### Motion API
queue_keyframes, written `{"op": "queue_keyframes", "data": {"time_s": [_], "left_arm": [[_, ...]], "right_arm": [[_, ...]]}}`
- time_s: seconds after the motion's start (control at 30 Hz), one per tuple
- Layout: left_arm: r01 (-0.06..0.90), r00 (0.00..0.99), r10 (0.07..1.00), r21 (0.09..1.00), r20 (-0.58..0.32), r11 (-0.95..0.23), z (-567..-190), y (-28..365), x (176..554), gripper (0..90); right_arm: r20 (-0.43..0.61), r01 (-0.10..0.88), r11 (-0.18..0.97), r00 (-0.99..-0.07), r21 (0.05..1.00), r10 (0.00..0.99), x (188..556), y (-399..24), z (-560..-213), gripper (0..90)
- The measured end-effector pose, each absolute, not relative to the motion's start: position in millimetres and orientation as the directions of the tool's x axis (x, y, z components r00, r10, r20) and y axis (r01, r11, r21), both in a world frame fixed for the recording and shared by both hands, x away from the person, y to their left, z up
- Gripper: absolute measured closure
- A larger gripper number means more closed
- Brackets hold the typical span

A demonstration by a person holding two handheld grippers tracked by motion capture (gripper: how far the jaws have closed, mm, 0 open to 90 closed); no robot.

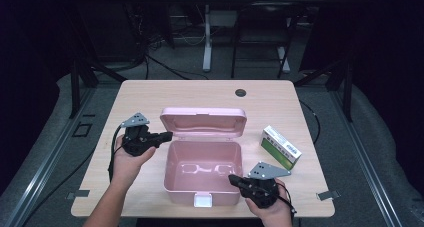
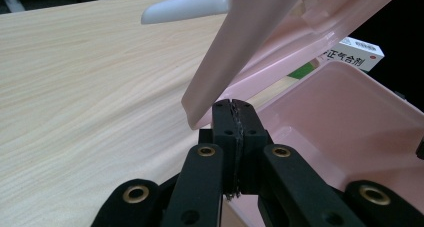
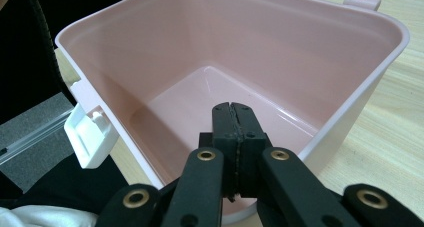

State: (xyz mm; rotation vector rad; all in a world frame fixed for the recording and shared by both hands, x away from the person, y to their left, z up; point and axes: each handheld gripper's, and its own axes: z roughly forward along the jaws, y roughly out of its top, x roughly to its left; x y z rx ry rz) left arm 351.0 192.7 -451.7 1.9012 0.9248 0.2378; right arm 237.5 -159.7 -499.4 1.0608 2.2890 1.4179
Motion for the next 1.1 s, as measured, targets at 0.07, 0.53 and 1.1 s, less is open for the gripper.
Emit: {"op": "queue_keyframes", "data": {"time_s": [0.07, 0.53, 1.1], "left_arm": [[0.5, 0.69, 0.69, 0.832, -0.217, -0.239, -451.9, 192.7, 351.6, 89.7], [0.515, 0.678, 0.699, 0.826, -0.228, -0.23, -456.6, 191.2, 355.9, 89.7], [0.535, 0.666, 0.714, 0.806, -0.217, -0.254, -466.5, 191.2, 357.4, 89.0]], "right_arm": [[0.159, 0.451, 0.263, -0.705, 0.853, 0.691, 237.4, -159.6, -499.3, 90.0], [0.159, 0.449, 0.263, -0.706, 0.854, 0.69, 237.3, -159.8, -499.6, 89.9], [0.16, 0.45, 0.262, -0.706, 0.854, 0.69, 237.2, -159.9, -499.6, 89.8]]}}
